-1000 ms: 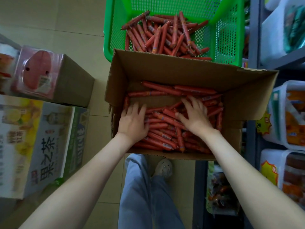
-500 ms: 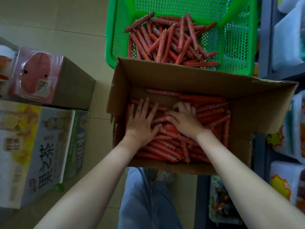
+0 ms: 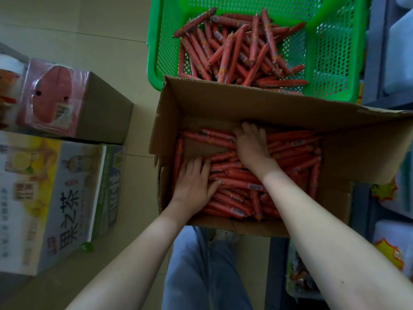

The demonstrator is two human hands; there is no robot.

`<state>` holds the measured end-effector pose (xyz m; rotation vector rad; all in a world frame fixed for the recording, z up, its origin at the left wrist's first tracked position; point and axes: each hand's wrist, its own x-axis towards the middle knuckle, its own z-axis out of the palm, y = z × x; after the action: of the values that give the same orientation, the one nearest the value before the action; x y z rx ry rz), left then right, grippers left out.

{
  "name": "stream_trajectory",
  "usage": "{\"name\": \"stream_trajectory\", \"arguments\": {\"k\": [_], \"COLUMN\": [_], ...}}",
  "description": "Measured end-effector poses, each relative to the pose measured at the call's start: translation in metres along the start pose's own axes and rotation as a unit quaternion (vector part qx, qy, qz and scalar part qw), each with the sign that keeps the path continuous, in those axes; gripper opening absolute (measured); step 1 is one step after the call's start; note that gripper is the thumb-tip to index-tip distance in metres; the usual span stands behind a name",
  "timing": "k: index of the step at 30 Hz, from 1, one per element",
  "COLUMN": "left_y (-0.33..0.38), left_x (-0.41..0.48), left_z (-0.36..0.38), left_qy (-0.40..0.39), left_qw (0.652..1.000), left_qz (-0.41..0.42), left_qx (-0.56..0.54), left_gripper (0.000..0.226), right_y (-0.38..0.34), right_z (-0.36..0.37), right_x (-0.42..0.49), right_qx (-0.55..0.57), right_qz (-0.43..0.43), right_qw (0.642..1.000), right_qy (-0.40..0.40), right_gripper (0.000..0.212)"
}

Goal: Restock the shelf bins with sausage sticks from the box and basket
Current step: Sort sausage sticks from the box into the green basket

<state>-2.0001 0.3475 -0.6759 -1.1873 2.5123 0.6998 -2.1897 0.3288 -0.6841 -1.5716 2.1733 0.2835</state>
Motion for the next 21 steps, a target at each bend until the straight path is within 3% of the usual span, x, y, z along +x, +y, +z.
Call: {"name": "stream_trajectory", "arguments": {"k": [3, 5, 7, 10, 15, 18, 21], "left_y": [0.000, 0.002, 0.011, 0.027, 0.030, 0.030, 0.030], "left_x": [-0.002, 0.005, 0.015, 0.030, 0.036, 0.033, 0.028], "left_z": [-0.003, -0.008, -0.020, -0.033, -0.035, -0.034, -0.034], "left_qy": [0.133, 0.164, 0.107, -0.061, -0.094, -0.125, -0.070], "left_qw": [0.990, 0.985, 0.992, 0.993, 0.985, 0.984, 0.997], "left_qz": [0.037, 0.058, 0.060, 0.026, 0.073, 0.086, 0.028], "left_qx": [-0.016, -0.006, 0.039, 0.100, 0.122, 0.094, -0.020], "left_gripper": [0.049, 0.049, 0.055, 0.055, 0.050, 0.056, 0.049], "right_y": [0.008, 0.010, 0.011, 0.010, 0.024, 0.052, 0.073], "right_z": [-0.006, -0.009, -0.008, -0.006, -0.008, -0.001, 0.004], "right_x": [-0.016, -0.033, -0.052, -0.076, -0.099, -0.088, -0.070], "right_qx": [0.034, 0.063, 0.095, 0.164, 0.348, 0.256, 0.132], "right_qz": [-0.041, -0.080, -0.101, -0.108, -0.014, 0.080, 0.106], "right_qw": [0.998, 0.995, 0.990, 0.980, 0.934, 0.963, 0.986], "right_qy": [-0.019, -0.019, -0.003, -0.039, -0.084, 0.020, -0.005], "right_gripper": [0.046, 0.043, 0.046, 0.049, 0.050, 0.060, 0.068]}}
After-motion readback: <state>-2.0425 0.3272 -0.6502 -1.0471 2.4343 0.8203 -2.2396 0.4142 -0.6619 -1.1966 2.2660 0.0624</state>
